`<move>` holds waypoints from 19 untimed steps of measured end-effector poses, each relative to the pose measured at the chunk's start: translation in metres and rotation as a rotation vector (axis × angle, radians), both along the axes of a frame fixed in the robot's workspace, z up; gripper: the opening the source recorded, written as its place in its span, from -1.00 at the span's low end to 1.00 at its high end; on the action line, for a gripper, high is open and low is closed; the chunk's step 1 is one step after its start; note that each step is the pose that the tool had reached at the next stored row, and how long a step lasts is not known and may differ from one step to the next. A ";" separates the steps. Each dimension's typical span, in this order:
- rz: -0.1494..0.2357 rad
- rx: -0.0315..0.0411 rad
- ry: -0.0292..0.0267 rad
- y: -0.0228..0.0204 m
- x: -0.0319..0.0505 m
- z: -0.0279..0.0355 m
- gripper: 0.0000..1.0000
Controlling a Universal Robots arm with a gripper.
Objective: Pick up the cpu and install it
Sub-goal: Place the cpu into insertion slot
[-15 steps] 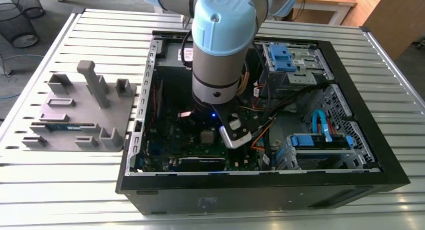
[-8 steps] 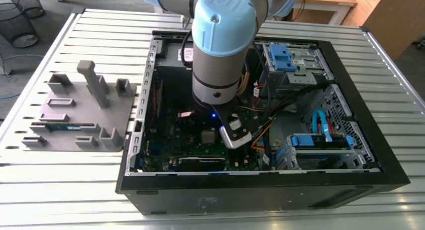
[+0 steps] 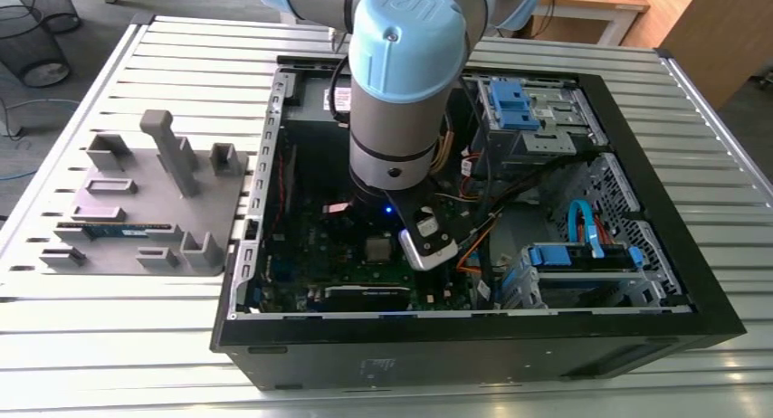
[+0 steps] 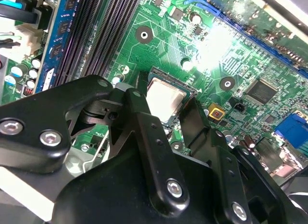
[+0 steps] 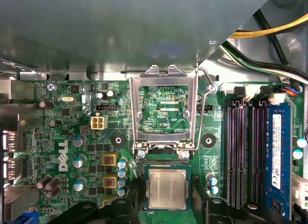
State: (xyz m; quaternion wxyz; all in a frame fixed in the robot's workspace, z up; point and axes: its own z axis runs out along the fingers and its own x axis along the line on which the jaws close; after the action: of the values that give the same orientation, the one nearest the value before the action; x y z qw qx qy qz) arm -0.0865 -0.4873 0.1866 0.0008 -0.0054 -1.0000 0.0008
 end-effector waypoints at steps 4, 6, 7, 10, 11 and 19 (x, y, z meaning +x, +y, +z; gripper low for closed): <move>0.000 0.0001 0.0000 0.0000 0.0000 -0.0003 0.07; 0.000 0.0001 0.0000 0.0000 0.0000 -0.0003 0.07; 0.000 0.0001 0.0000 0.0000 0.0000 -0.0004 0.07; 0.000 0.0001 0.0000 0.0000 0.0000 -0.0004 0.07; 0.000 0.0000 0.0002 0.0000 0.0000 -0.0004 0.07; 0.000 0.0000 0.0000 0.0000 0.0000 -0.0005 -0.01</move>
State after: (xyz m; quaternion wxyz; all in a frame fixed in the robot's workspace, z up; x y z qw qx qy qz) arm -0.0865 -0.4873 0.1860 0.0008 -0.0054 -1.0000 0.0008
